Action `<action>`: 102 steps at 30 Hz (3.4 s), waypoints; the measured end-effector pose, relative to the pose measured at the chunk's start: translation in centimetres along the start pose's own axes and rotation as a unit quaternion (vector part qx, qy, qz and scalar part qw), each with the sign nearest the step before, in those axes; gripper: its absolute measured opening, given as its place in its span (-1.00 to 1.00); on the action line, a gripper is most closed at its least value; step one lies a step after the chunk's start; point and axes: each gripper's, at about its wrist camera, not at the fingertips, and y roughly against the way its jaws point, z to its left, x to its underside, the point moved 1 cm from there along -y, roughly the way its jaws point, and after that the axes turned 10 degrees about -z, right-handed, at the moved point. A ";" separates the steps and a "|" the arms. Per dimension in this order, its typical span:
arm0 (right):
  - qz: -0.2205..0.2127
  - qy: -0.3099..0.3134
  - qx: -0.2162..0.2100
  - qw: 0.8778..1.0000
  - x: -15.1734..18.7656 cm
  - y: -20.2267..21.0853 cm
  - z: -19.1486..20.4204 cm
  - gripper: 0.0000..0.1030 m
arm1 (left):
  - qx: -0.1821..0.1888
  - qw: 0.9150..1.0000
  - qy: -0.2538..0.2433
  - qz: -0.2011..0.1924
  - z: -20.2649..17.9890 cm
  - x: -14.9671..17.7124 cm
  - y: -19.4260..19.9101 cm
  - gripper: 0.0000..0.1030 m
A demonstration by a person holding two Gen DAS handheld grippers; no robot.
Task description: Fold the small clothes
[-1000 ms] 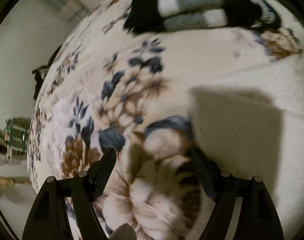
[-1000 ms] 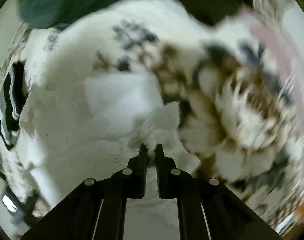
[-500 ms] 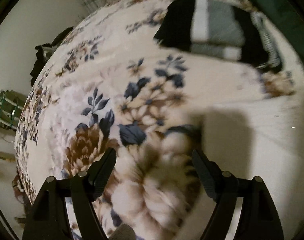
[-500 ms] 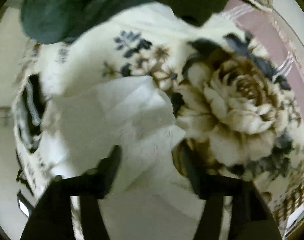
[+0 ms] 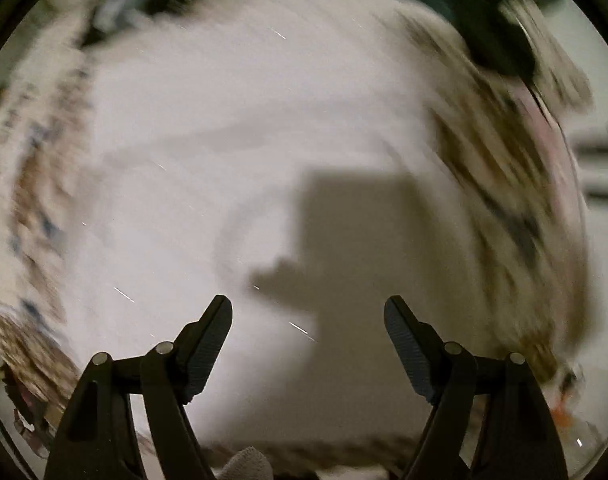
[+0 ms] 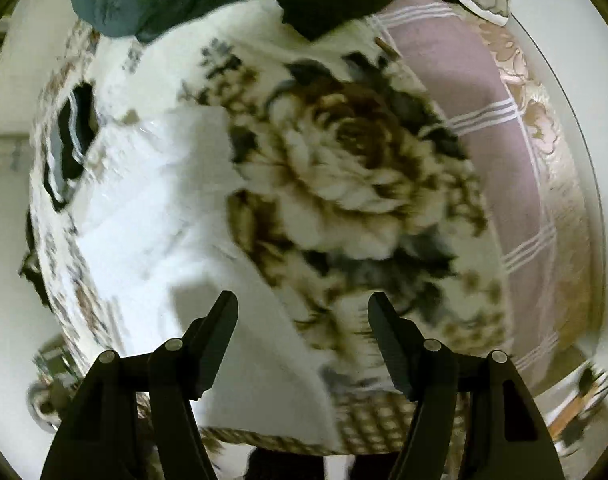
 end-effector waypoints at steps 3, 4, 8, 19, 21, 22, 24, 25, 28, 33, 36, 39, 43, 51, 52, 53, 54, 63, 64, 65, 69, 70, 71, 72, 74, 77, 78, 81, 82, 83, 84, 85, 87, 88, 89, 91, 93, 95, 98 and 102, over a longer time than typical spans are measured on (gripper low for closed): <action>0.009 0.010 -0.007 1.000 -1.7 -1.1 -1.2 0.35 | 0.019 0.999 -0.023 0.040 -6.5 3.3 -2.7 0.52; 0.007 0.015 -0.016 1.000 -2.6 -1.4 -1.2 0.35 | 0.020 0.998 -0.030 0.050 -8.1 4.0 -3.6 0.52; 0.002 0.038 -0.038 0.999 -6.2 -2.9 0.1 0.35 | 0.010 0.995 -0.061 0.075 -12.9 5.8 -7.3 0.52; 0.060 0.058 -0.106 0.991 -16.8 -12.5 6.9 0.35 | -0.039 0.998 -0.042 0.025 -14.3 4.8 -9.0 -0.85; 0.084 0.059 -0.104 0.989 -17.4 -14.8 7.8 0.35 | -0.031 0.999 -0.026 0.017 -13.8 4.6 -8.3 -0.87; 0.099 0.063 -0.105 0.988 -17.4 -16.0 8.3 0.35 | -0.029 0.999 -0.019 0.012 -13.5 4.5 -7.8 -0.88; 0.122 0.065 -0.115 0.984 -17.0 -17.8 9.4 0.32 | -0.025 1.000 -0.005 0.001 -12.7 4.2 -6.5 -0.88; 0.122 0.065 -0.112 0.984 -16.8 -18.0 9.8 -0.01 | -0.020 1.000 0.003 -0.003 -12.4 4.1 -5.9 -0.88; 0.105 0.059 -0.097 0.988 -16.3 -18.0 11.0 -0.83 | -0.004 1.000 0.023 -0.019 -10.9 3.6 -3.7 -0.88; 0.067 0.067 -0.081 0.992 -15.6 -15.0 14.3 -0.84 | 0.003 0.997 0.067 -0.049 -7.4 3.4 -0.3 -0.89; 0.054 0.098 -0.065 0.992 -14.8 -12.6 17.5 -0.84 | 0.006 0.992 0.105 -0.065 -3.0 4.2 2.1 -0.89; 0.043 0.123 -0.052 0.990 -13.7 -10.0 22.0 -0.85 | 0.004 0.987 0.137 -0.082 0.8 5.2 3.9 -0.89; 0.035 0.154 -0.039 0.987 -12.0 -8.2 28.4 -0.85 | 0.006 0.977 0.189 -0.098 6.6 6.1 6.2 -0.89; 0.034 0.212 -0.017 0.977 -5.3 -11.3 44.2 -0.85 | -0.027 0.955 0.276 -0.105 17.5 9.3 6.1 -0.89; 0.033 0.220 -0.011 0.975 -4.3 -12.3 46.1 -0.85 | -0.027 0.952 0.286 -0.102 18.7 9.6 5.9 -0.89; 0.034 0.228 -0.006 0.973 -3.4 -13.2 47.7 -0.86 | -0.026 0.950 0.295 -0.098 19.7 10.0 5.6 -0.89; 0.032 0.237 0.001 0.971 -2.6 -14.0 49.3 -0.86 | -0.024 0.946 0.308 -0.095 20.9 10.3 5.4 -0.89; 0.025 0.299 0.055 0.952 2.7 -21.3 58.9 -0.86 | -0.026 0.932 0.355 -0.073 28.2 12.9 3.0 -0.88; 0.024 0.302 0.059 0.951 2.9 -21.9 59.2 -0.86 | -0.019 0.932 0.356 -0.067 28.9 12.9 2.3 -0.86; 0.025 0.303 0.064 0.950 3.1 -22.4 59.3 -0.86 | -0.012 0.933 0.355 -0.059 29.4 13.0 1.8 -0.83; 0.063 0.281 0.047 0.956 3.6 -24.4 58.9 -0.70 | 0.037 0.917 0.395 -0.038 32.2 14.6 0.7 -0.74; 0.084 0.267 0.031 0.960 3.8 -24.4 58.4 -0.44 | 0.035 0.916 0.399 -0.034 32.9 15.3 0.8 -0.61; 0.098 0.260 0.019 0.960 4.1 -24.3 57.9 -0.25 | 0.035 0.914 0.402 -0.033 33.7 16.1 1.1 -0.48; 0.106 0.260 0.008 0.960 4.5 -23.8 57.4 0.10 | 0.034 0.913 0.406 -0.032 34.3 17.0 1.3 -0.23; 0.102 0.278 0.000 0.955 5.5 -22.5 56.5 0.22 | 0.028 0.908 0.417 -0.027 35.5 18.5 1.8 -0.10; 0.091 0.309 -0.003 0.947 7.4 -20.2 54.4 0.23 | 0.034 0.899 0.437 -0.019 36.9 19.7 2.3 -0.09; 0.091 0.310 -0.004 0.946 8.0 -19.6 53.4 0.23 | 0.035 0.896 0.441 -0.018 37.0 19.7 2.5 -0.09; 0.091 0.284 -0.009 0.955 8.5 -17.8 49.6 0.23 | 0.051 0.897 0.438 -0.031 37.5 17.8 3.4 -0.09; 0.087 0.274 -0.008 0.958 8.3 -17.4 48.6 0.23 | 0.056 0.899 0.432 -0.039 37.4 16.4 3.5 -0.09; 0.081 0.262 -0.009 0.962 8.0 -16.9 47.6 0.23 | 0.064 0.902 0.424 -0.046 37.4 15.2 3.8 -0.09; 0.070 0.242 -0.009 0.968 7.2 -16.2 46.3 0.23 | 0.074 0.907 0.410 -0.056 37.3 13.2 3.9 -0.09; 0.064 0.228 -0.010 0.972 6.4 -15.8 45.5 0.23 | 0.081 0.912 0.396 -0.068 37.2 11.1 4.1 -0.09; 0.047 0.197 -0.014 0.979 4.5 -15.1 44.0 0.23 | 0.100 0.919 0.371 -0.091 37.0 6.2 4.1 -0.09; 0.035 0.183 -0.015 0.982 3.4 -14.8 43.3 0.23 | 0.110 0.923 0.354 -0.102 36.9 3.4 3.9 -0.09; 0.023 0.173 -0.015 0.984 2.4 -14.6 42.8 0.23 | 0.113 0.927 0.339 -0.109 37.1 1.0 3.5 -0.09; 0.003 0.154 -0.018 0.988 0.2 -14.6 41.8 0.23 | 0.115 0.933 0.319 -0.119 37.2 -4.1 1.9 -0.09; -0.016 0.142 -0.022 0.990 -2.1 -15.2 41.4 0.23 | 0.114 0.937 0.307 -0.125 37.8 -8.2 0.5 -0.09; -0.031 0.135 -0.027 0.990 -4.5 -16.1 41.1 0.23 | 0.116 0.940 0.295 -0.129 37.8 -12.0 -1.3 -0.09; -0.039 0.119 -0.035 0.991 -7.2 -17.7 40.3 0.23 | 0.113 0.948 0.273 -0.119 36.6 -17.2 -4.3 -0.10; -0.023 0.086 -0.055 0.994 -9.2 -20.2 39.2 0.23 | 0.083 0.967 0.209 -0.120 34.4 -20.0 -5.6 -0.89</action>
